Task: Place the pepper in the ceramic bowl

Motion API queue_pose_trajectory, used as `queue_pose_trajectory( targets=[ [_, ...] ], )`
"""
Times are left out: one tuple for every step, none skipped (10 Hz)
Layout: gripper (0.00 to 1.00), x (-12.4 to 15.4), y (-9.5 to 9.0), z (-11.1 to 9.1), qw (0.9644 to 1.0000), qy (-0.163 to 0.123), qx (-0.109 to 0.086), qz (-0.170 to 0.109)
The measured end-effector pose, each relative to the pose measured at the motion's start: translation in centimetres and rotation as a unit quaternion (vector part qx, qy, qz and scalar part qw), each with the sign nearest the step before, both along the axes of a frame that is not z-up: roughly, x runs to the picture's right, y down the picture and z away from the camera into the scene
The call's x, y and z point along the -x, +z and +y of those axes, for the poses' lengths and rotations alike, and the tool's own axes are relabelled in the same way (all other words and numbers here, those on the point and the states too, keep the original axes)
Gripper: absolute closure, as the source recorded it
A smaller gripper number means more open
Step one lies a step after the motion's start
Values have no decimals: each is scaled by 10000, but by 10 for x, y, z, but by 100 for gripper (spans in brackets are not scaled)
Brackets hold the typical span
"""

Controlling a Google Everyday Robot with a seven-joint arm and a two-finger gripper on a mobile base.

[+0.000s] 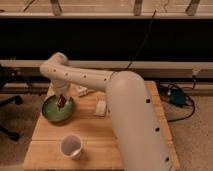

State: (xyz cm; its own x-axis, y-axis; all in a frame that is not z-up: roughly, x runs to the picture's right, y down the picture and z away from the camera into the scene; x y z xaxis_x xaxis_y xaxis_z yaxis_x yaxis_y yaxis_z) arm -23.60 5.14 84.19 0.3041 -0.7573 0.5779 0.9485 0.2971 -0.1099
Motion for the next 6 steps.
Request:
queue_pose_trajectory(
  targets=[
    [40, -1, 0, 0, 10000, 4, 2, 0],
    [33, -1, 1, 0, 10000, 1, 0, -8],
    [25, -1, 0, 0, 10000, -2, -8, -31],
    [21, 0, 0, 1, 10000, -16, -17, -58],
    [20, 2, 0, 1, 10000, -28, -27, -89],
    [20, 2, 1, 0, 9999, -38, -37, -103]
  ],
)
